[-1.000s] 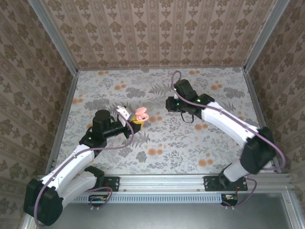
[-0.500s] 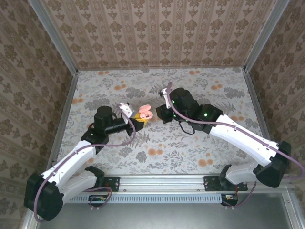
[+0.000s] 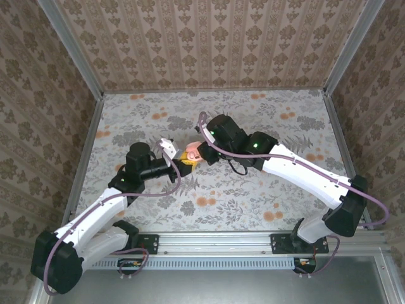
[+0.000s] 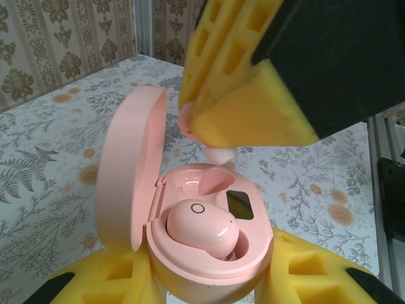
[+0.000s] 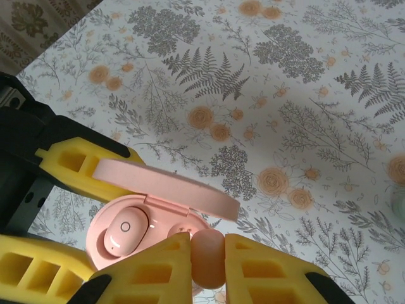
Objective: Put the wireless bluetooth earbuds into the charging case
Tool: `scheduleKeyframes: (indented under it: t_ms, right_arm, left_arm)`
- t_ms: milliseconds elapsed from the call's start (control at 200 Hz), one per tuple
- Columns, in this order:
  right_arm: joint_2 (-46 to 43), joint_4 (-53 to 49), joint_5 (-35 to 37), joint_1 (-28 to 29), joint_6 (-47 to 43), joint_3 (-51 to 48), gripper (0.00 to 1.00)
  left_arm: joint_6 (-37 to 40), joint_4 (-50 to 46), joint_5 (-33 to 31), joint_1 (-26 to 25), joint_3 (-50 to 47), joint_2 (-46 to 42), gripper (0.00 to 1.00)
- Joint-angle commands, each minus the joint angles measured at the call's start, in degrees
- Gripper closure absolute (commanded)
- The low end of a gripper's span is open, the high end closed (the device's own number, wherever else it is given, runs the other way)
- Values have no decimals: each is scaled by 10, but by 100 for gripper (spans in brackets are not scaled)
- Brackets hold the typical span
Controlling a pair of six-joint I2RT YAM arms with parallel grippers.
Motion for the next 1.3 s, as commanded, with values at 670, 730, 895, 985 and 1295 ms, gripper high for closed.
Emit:
scheduleKeyframes:
  t_ms: [670, 730, 895, 985, 1295]
  right_arm:
    - [29, -54, -60, 5, 1, 28, 79]
    - [31, -53, -66, 6, 5, 32, 77]
    - [33, -57, -80, 5, 14, 41, 73]
    - [34, -63, -78, 6, 18, 45, 71]
    - [27, -78, -76, 2, 25, 56, 66]
  left_arm:
    - [0, 24, 3, -8, -1, -9, 84]
    - [1, 24, 2, -9, -1, -10, 84]
    - [2, 22, -1, -9, -2, -11, 84]
    - [3, 22, -1, -10, -3, -11, 84]
    - [5, 19, -1, -10, 0, -11, 84]
